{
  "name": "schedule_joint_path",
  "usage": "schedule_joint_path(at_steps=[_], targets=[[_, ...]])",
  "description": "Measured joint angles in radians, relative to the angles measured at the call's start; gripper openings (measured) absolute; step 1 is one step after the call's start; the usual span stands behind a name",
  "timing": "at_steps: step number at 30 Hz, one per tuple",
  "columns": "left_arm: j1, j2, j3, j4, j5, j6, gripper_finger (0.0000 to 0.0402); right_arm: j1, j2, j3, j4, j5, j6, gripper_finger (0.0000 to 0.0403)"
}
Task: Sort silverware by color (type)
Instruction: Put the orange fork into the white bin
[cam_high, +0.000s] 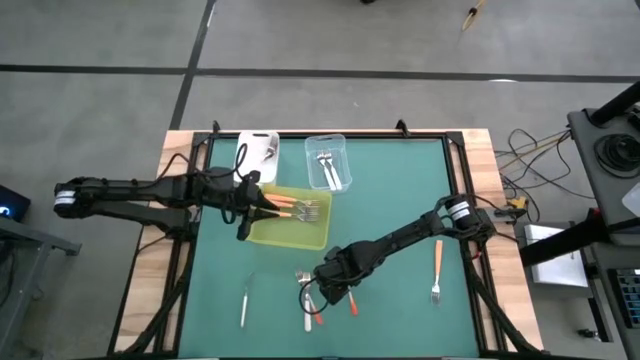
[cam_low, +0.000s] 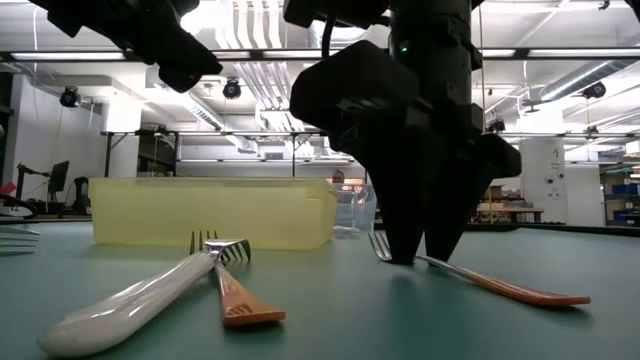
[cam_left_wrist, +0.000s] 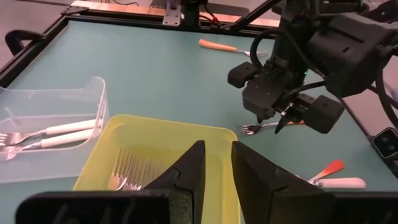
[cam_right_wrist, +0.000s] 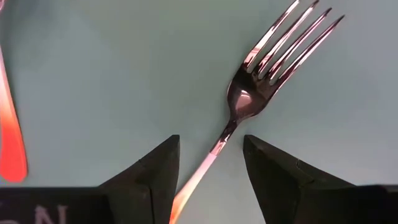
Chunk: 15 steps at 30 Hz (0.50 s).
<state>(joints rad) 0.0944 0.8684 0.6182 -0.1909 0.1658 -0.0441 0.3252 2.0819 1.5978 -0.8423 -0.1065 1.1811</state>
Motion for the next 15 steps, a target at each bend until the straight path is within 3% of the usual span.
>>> schedule_joint_path(at_steps=[5, 15], targets=[[0.0, 0.0, 0.0, 0.006, -0.001, 0.0, 0.0061, -0.002, 0.002, 0.0, -0.001, 0.001, -0.014, 0.0149], [0.0, 0.0, 0.0, 0.013, -0.002, 0.0, 0.0061, -0.005, 0.004, -0.002, -0.013, 0.005, -0.04, 0.0044]])
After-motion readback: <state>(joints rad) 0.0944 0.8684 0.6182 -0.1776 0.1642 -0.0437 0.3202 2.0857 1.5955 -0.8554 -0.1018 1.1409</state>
